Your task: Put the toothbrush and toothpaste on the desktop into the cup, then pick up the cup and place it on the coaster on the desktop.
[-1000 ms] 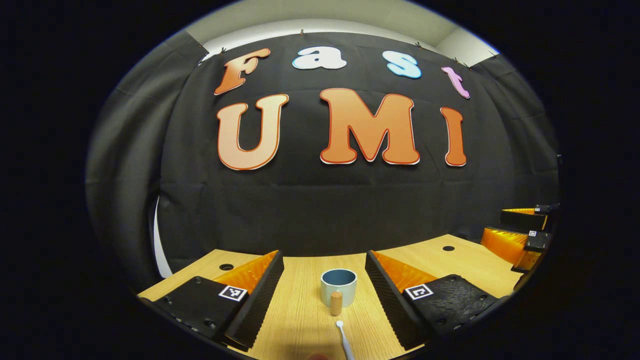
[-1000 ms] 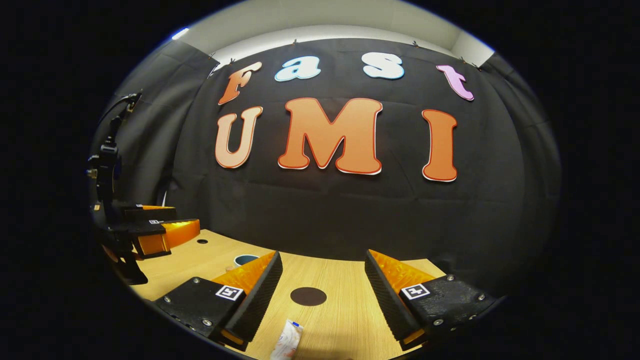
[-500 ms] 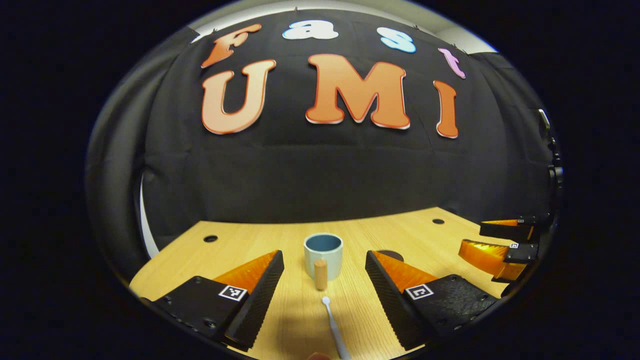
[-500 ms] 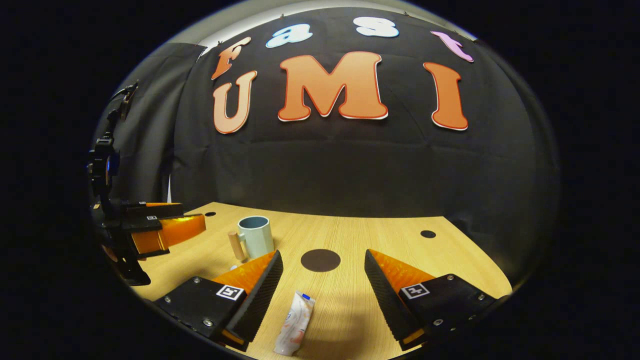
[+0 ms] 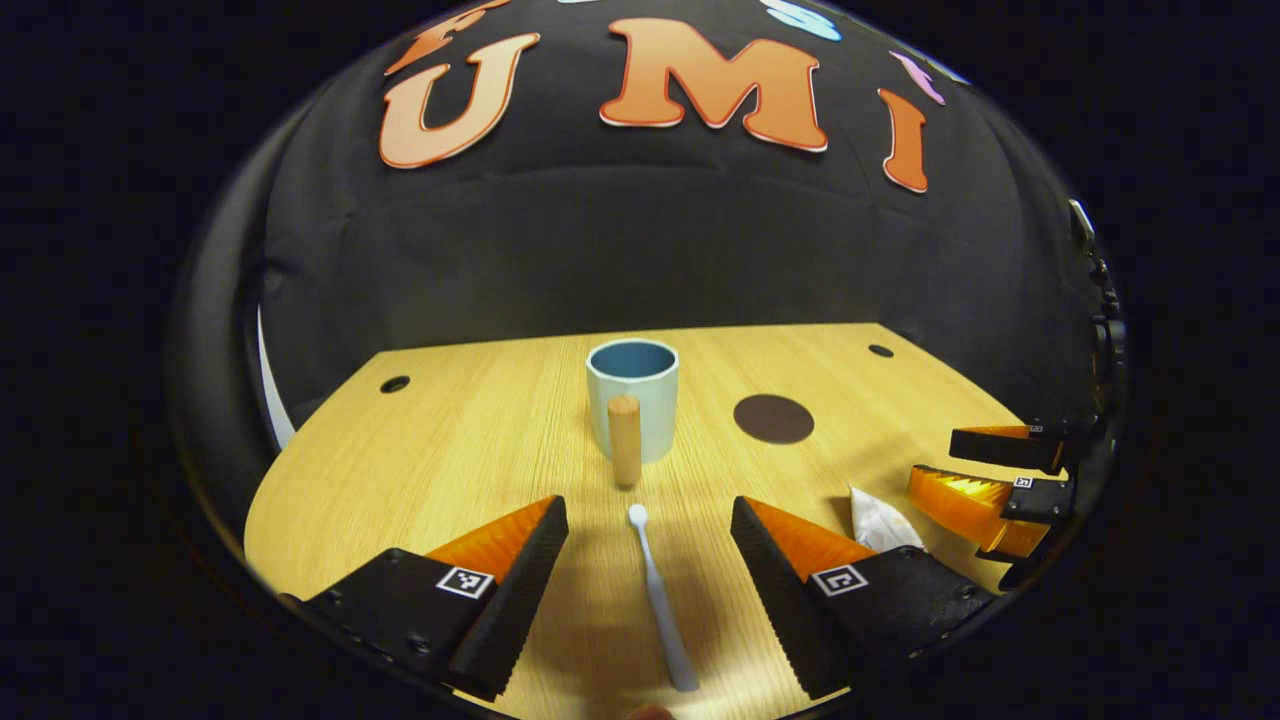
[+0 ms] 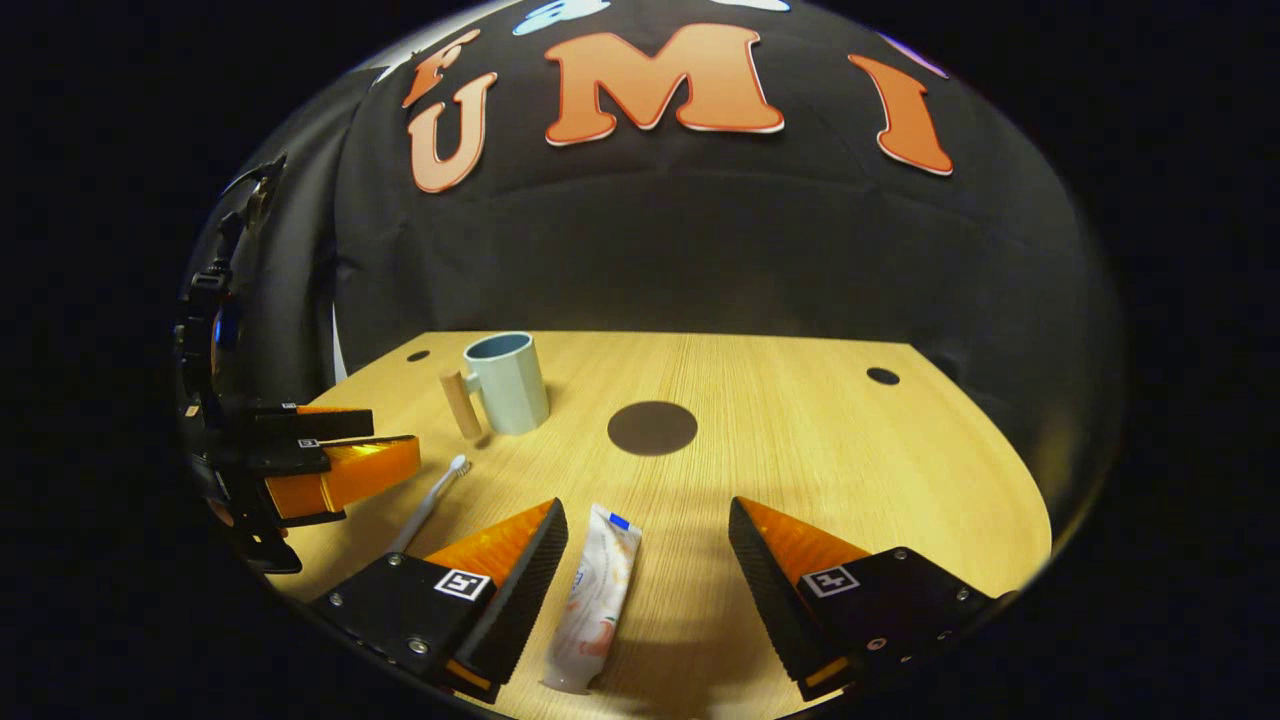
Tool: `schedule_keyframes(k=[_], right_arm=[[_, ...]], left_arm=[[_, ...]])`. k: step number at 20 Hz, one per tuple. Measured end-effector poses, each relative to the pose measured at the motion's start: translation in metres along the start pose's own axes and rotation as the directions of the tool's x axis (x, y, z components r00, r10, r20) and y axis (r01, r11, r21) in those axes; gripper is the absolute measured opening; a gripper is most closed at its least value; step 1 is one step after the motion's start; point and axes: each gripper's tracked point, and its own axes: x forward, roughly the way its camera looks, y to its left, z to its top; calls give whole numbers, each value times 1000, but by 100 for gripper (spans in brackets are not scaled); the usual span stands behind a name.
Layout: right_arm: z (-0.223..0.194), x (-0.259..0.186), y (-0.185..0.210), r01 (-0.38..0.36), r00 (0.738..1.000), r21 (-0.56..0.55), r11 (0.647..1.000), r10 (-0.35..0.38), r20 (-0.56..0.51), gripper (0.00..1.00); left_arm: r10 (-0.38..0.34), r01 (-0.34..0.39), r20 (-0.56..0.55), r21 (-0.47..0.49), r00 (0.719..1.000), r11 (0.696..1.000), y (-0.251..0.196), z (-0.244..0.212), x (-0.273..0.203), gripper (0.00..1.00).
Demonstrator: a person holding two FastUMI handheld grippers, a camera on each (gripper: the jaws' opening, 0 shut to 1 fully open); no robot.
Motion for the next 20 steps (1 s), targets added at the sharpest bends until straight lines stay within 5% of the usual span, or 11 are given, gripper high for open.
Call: schedule_keyframes(k=[8,12,15,16,18,20], right_arm=[[-46,18,19,-23,984,12,1000,25,-176,85],[-55,22,25,-22,979,-19,1000,18,-205,71],[-55,20,28,-33,975,6,999,34,-218,48],[-56,20,28,-37,974,17,999,40,-224,45],[-58,21,30,-26,972,41,999,35,-231,22],[-57,23,34,-36,972,53,998,47,-228,16]], left_arm=[[-26,16,-205,-52,979,999,-9,-33,20,99],[-14,2,-237,-54,971,999,-11,-41,20,99],[8,-23,-263,-56,965,998,-9,-44,25,100],[12,-28,-265,-57,964,998,-9,-43,24,96],[40,-57,-282,-52,959,997,-5,-43,22,81],[34,-49,-298,-43,954,998,-13,-41,20,67]])
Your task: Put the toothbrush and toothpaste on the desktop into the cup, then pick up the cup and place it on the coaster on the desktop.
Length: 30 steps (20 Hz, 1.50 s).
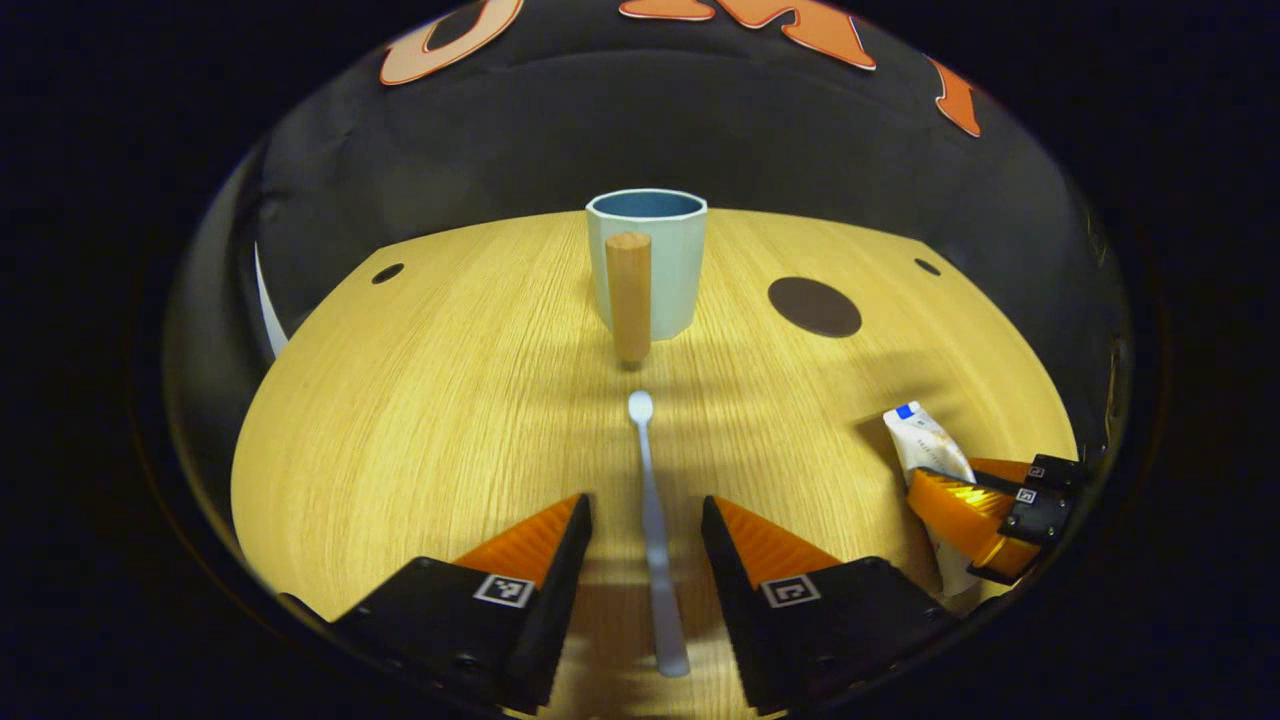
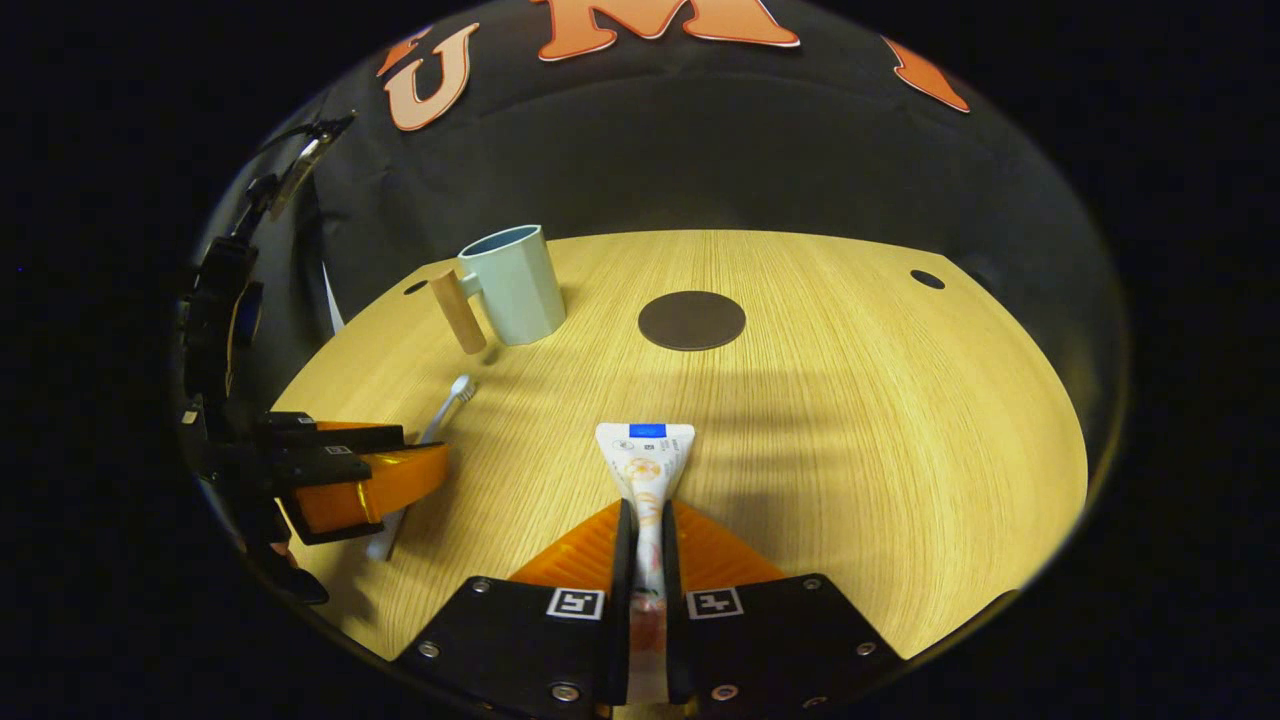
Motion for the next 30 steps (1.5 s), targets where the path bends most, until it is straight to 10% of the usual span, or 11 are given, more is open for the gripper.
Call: schedule_keyframes(k=[5,30], right_arm=[[1,1,2,-15,1000,38,999,15,1,13],[62,-33,-14,-52,976,112,992,27,217,10]], left_arm=[[0,0,-3,-16,1000,1000,-4,-1,0,15],[-99,107,309,-10,946,994,28,12,-3,7]])
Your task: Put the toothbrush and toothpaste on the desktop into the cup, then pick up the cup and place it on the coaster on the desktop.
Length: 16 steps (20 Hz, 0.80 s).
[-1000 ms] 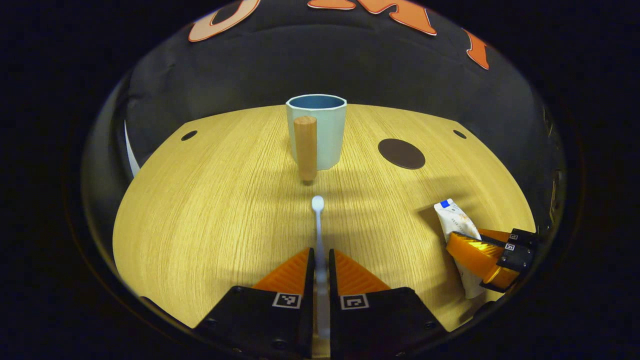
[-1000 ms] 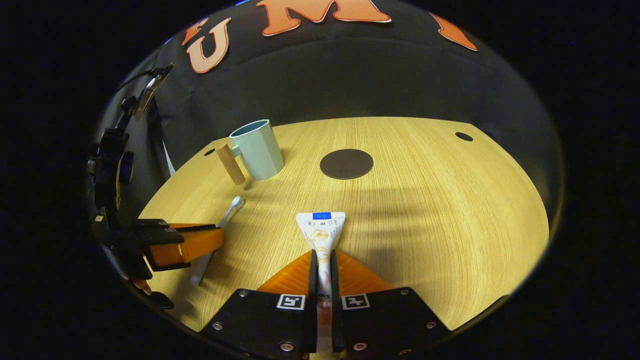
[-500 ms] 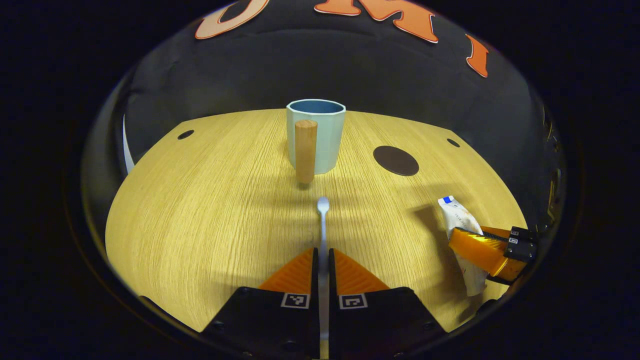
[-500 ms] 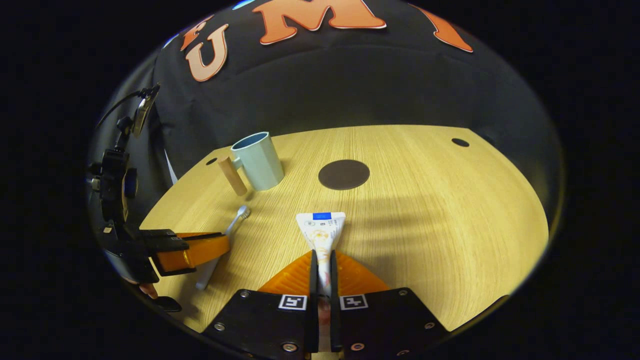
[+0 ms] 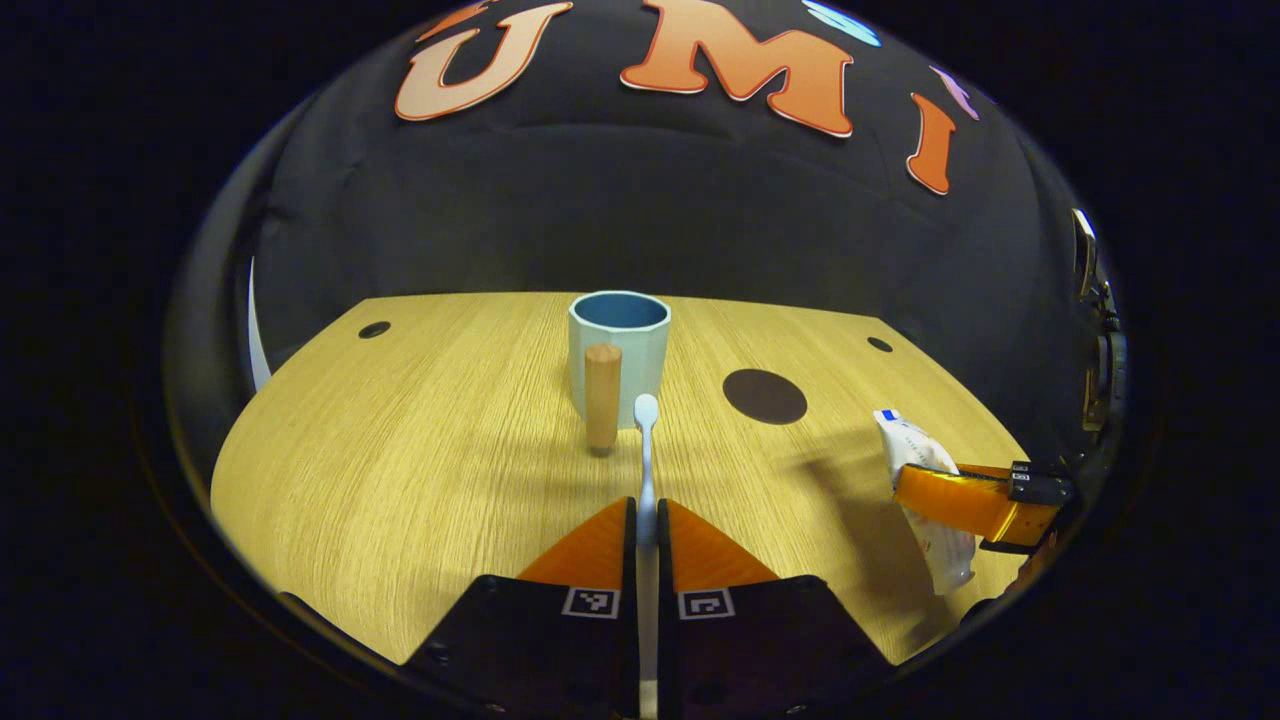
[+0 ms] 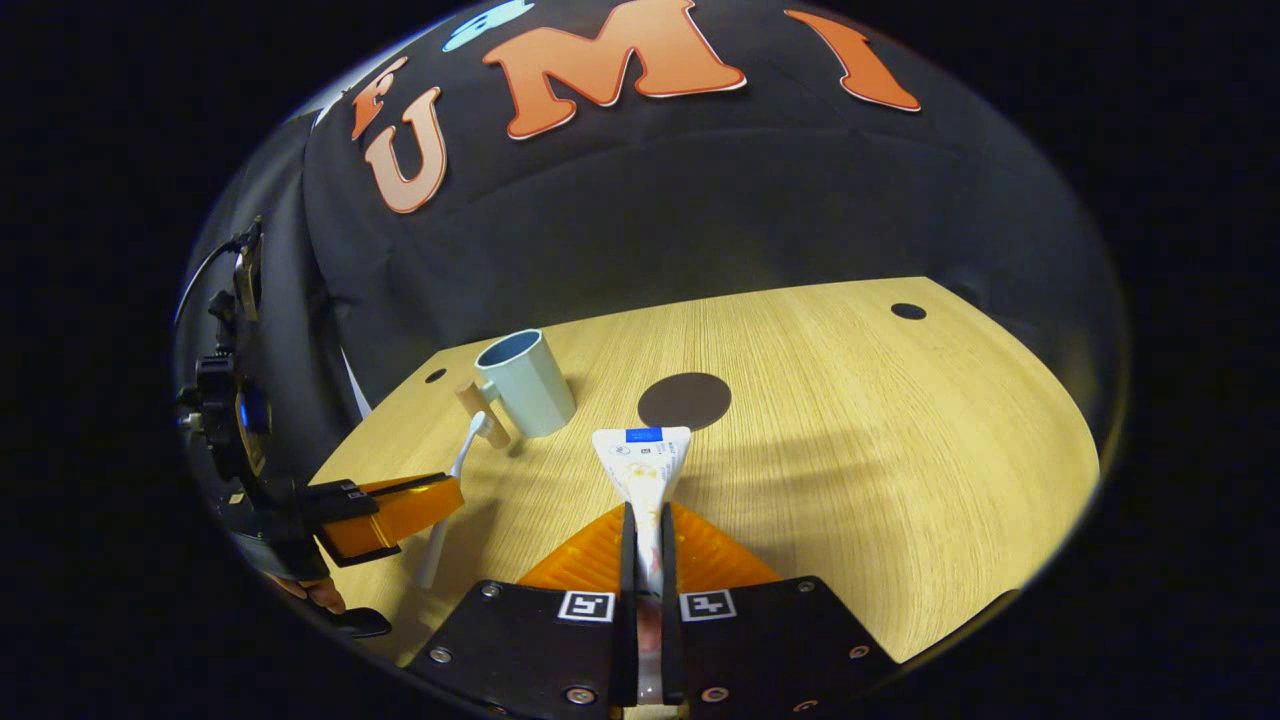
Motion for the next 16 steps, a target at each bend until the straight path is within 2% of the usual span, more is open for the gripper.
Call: schedule_keyframes(k=[4,8,13,16], right_arm=[[23,-7,2,-11,998,-1,1000,11,63,10],[45,-10,9,-19,992,-16,1000,21,121,10],[82,-10,15,-22,981,-49,999,31,193,9],[107,-11,15,-16,970,-74,997,33,240,10]], left_arm=[[2,-5,102,28,995,1000,15,12,-9,7],[3,-15,229,48,973,999,17,37,-16,7],[18,-31,341,33,940,999,21,93,-14,6],[42,-41,363,-9,931,999,34,105,-11,7]])
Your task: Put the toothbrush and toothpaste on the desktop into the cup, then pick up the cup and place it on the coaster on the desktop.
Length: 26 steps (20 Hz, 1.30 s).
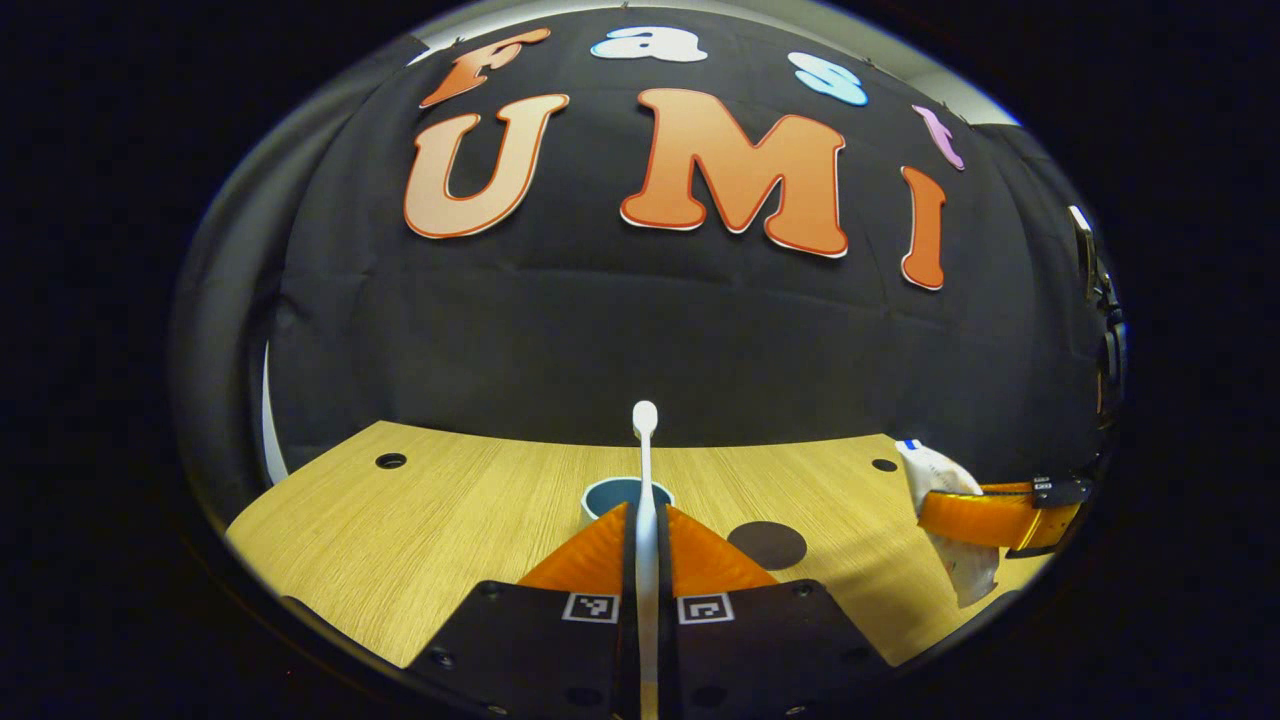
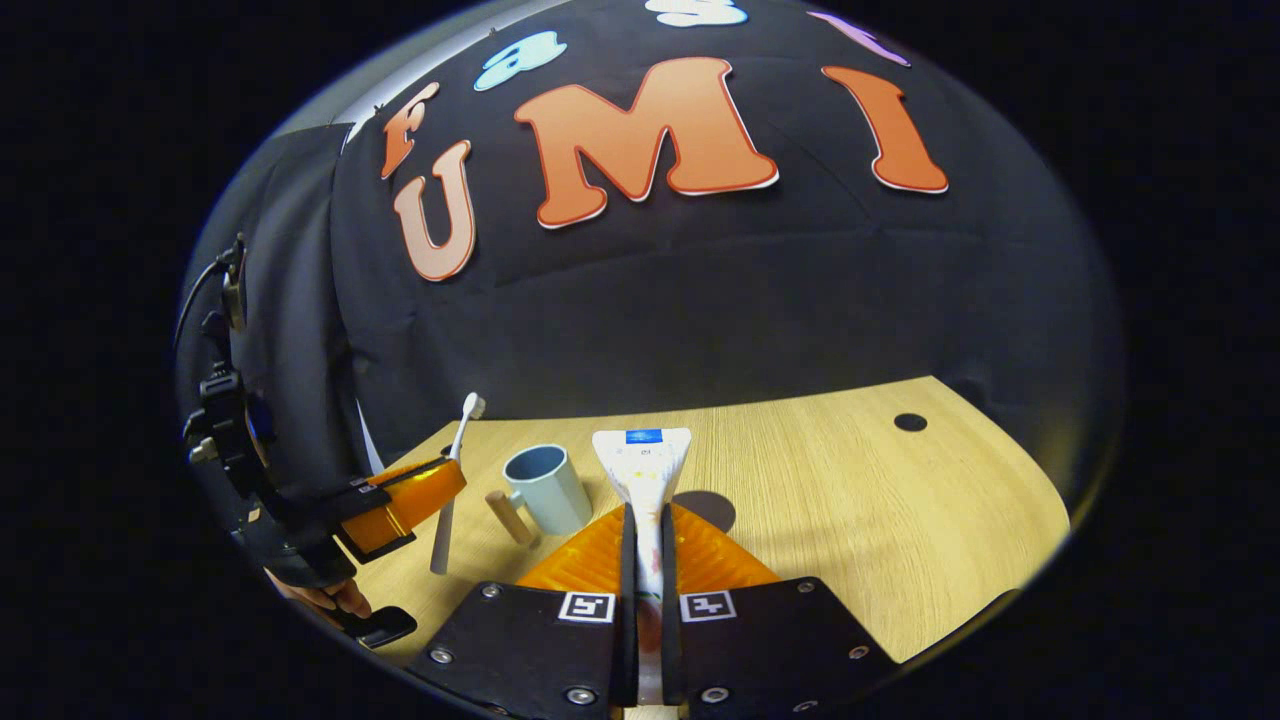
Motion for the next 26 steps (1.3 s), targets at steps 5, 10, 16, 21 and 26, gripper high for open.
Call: schedule_keyframes(k=[5,10,16,21,26], right_arm=[[31,13,-4,6,999,-17,1000,-5,47,10],[49,26,-4,11,997,-39,999,-8,74,10],[74,43,-1,13,993,-56,998,-7,117,9],[81,57,5,-7,990,-63,998,16,137,9],[81,68,3,-25,989,-40,999,30,142,10]], left_arm=[[10,-9,54,-24,998,1000,15,27,17,6],[17,-15,153,-14,988,1000,25,66,41,7],[-14,21,206,-29,978,999,21,81,74,7],[-39,45,207,-20,978,999,14,77,97,6],[-53,54,150,-2,987,999,12,54,118,7]])
